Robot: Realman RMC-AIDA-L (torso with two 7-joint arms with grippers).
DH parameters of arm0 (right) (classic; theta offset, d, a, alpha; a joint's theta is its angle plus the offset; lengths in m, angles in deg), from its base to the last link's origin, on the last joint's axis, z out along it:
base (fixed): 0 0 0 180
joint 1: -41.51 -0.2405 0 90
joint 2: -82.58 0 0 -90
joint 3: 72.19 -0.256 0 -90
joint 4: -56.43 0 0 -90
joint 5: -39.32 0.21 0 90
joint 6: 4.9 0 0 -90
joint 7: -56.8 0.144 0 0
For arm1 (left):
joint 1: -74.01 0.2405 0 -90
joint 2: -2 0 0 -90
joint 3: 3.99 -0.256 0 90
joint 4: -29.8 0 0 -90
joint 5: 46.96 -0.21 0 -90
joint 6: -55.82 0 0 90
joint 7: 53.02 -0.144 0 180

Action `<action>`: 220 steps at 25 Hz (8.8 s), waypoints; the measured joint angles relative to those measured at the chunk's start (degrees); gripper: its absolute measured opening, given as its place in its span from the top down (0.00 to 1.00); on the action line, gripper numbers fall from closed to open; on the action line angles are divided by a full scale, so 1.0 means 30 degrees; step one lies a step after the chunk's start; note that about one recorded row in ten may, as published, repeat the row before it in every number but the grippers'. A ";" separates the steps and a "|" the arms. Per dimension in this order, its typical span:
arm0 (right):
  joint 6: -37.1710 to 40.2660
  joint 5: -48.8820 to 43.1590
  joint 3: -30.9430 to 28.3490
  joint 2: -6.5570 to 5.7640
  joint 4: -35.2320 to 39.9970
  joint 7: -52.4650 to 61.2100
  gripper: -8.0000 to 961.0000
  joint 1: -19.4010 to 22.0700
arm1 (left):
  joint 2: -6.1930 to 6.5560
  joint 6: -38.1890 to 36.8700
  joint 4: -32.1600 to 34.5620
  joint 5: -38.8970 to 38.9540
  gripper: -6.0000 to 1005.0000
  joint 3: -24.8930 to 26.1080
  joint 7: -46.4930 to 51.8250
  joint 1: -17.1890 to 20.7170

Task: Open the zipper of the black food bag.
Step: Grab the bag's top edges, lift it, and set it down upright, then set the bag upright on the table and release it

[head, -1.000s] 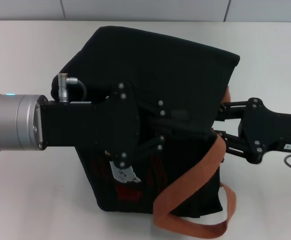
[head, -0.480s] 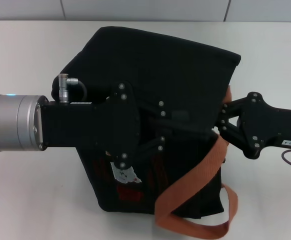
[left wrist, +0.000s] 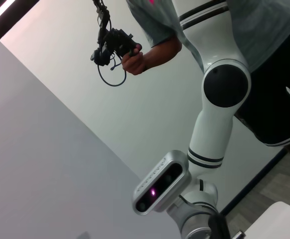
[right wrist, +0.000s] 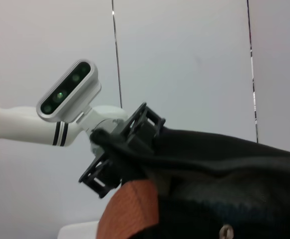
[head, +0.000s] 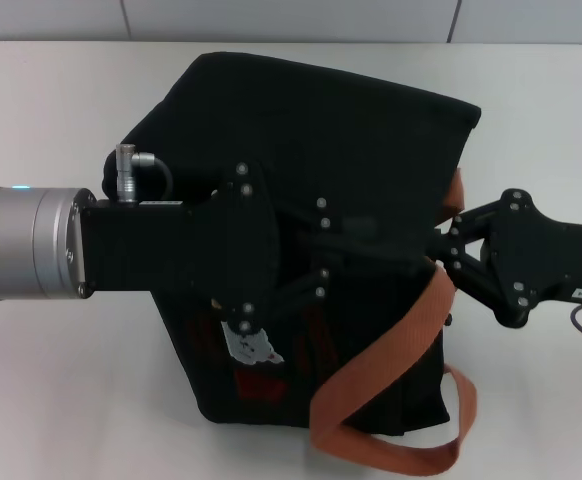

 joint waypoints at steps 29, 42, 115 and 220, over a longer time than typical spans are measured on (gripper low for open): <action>-0.0044 0.0123 -0.0070 0.0133 0.0266 0.0913 0.64 0.0006 | -0.0002 0.0015 -0.0204 0.0201 0.86 -0.0089 0.0000 -0.0242; -0.1414 0.1662 0.0220 0.0245 -0.0320 0.0256 0.48 -0.0101 | -0.0002 0.0016 -0.0227 0.0205 0.86 -0.0257 -0.0013 -0.0267; -0.1147 0.1759 0.1835 0.0194 -0.0503 -0.2443 0.97 -0.0319 | 0.0028 0.0015 -0.0473 0.0205 0.86 -0.0491 -0.0001 -0.0739; 0.3489 -0.0663 -0.8166 -0.0195 0.0935 0.1602 0.24 0.2798 | 0.3156 -0.1261 -1.3466 0.6700 0.18 -0.1141 0.0162 0.2110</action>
